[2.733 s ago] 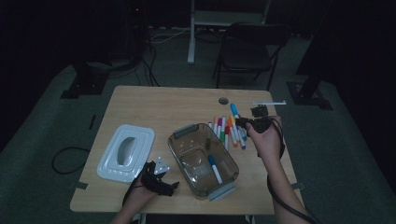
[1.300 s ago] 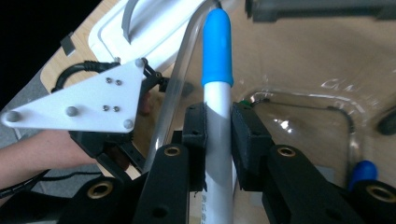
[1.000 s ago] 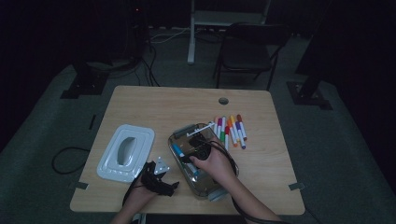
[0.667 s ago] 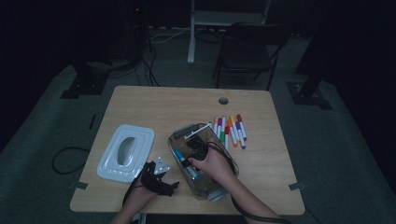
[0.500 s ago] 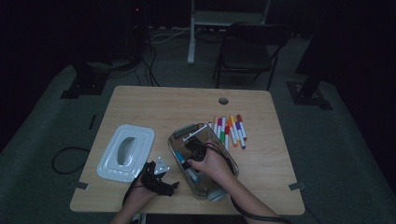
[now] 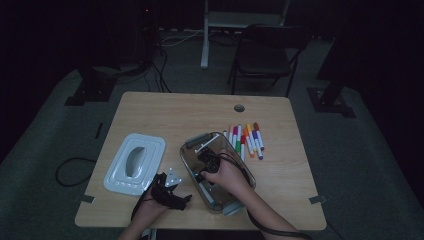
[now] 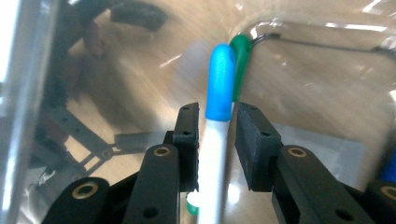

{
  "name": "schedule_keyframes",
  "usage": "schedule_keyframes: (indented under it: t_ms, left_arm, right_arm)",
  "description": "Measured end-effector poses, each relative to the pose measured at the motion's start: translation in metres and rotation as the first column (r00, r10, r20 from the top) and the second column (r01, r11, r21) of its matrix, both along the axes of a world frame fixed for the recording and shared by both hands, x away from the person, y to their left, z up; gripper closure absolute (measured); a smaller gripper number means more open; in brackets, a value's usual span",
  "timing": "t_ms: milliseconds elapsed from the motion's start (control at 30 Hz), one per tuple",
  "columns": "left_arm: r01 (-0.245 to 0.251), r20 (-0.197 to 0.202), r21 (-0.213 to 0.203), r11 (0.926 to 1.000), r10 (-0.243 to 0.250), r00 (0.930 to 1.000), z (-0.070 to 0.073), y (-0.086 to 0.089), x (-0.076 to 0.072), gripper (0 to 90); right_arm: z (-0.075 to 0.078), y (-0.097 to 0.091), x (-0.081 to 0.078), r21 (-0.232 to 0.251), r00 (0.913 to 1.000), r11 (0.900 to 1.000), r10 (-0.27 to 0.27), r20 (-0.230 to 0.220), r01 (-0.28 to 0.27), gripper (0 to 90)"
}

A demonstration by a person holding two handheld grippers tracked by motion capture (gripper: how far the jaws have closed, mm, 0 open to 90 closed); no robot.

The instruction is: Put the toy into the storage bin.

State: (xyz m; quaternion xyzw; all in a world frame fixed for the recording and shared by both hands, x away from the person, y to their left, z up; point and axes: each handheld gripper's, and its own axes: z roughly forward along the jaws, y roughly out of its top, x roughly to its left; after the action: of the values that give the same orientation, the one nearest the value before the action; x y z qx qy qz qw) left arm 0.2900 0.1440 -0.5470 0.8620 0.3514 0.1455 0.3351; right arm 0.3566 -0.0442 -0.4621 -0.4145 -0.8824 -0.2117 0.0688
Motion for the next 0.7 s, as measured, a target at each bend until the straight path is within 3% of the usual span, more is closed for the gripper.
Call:
schedule_keyframes:
  t_ms: [167,300,533,700]
  left_arm:
    - [0.0,0.001,0.001,1.0,0.0,1.0,0.0,0.0,0.0,0.5]
    - [0.001,-0.001,0.001,1.0,-0.001,1.0,0.0,0.0,0.0,0.5]
    - [0.0,0.0,0.0,1.0,0.0,1.0,0.0,0.0,0.0,0.5]
    - [0.0,0.0,0.0,1.0,0.0,1.0,0.0,0.0,0.0,0.5]
  right_arm:
    - [0.021,-0.017,-0.004,0.053,0.9967,0.9985,0.008,0.081,-0.012,65.7]
    - [0.04,-0.035,-0.007,0.083,0.9864,0.9964,0.004,0.164,-0.018,63.0]
    - [0.063,-0.077,-0.007,0.156,0.9581,0.9871,-0.08,0.275,0.038,61.6]
    - [0.07,-0.111,-0.001,0.202,0.9287,0.9726,-0.177,0.326,0.114,61.6]
